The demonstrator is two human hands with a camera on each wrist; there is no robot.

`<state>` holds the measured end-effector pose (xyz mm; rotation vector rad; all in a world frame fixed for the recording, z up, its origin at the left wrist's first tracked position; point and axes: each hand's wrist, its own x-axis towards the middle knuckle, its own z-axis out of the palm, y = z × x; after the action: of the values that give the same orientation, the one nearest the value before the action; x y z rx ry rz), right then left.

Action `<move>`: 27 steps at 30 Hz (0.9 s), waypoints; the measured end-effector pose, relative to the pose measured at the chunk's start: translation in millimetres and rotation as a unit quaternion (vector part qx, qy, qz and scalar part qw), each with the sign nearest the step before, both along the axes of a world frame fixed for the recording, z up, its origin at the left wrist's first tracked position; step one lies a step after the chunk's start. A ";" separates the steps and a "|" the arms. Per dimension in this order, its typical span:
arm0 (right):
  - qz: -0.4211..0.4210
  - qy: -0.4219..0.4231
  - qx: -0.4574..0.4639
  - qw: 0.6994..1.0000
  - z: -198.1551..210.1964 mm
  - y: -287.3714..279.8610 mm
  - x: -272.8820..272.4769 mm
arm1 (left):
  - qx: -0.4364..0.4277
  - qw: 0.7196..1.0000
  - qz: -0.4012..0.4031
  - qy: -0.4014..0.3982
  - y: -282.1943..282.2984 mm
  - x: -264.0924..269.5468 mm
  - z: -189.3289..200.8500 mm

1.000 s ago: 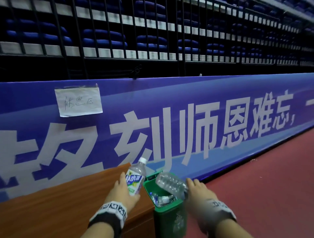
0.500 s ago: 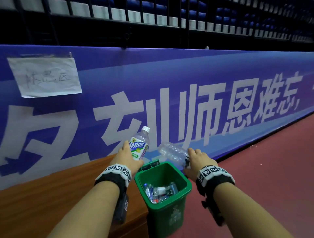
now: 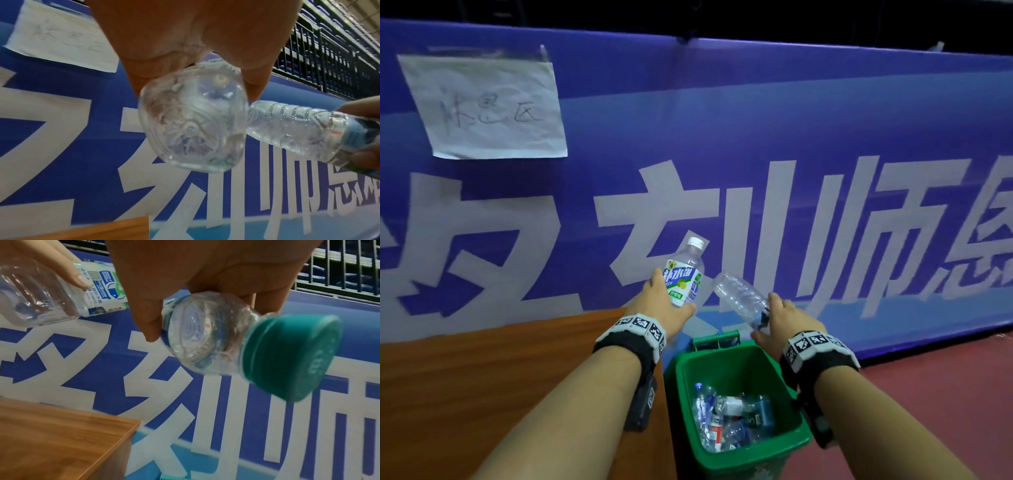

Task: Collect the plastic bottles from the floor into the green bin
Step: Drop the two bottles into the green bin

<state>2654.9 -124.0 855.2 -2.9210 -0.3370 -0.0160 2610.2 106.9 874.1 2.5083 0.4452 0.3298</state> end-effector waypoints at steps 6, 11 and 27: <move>-0.009 0.025 0.007 1.000 -25.2 25.5 84.3 | -0.044 0.999 -0.006 0.020 10.6 96.1 -29.0; -0.036 0.059 0.018 0.997 -59.7 14.4 140.3 | -0.065 0.996 -0.024 0.048 -1.6 170.8 -58.7; 0.083 0.259 0.006 0.962 -221.4 -16.6 330.3 | -0.086 0.970 0.102 0.204 -36.9 305.8 -185.7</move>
<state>2985.3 -140.7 633.8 -2.7344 -0.4807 0.7490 2916.1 70.0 688.3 2.3589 0.8604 -0.1508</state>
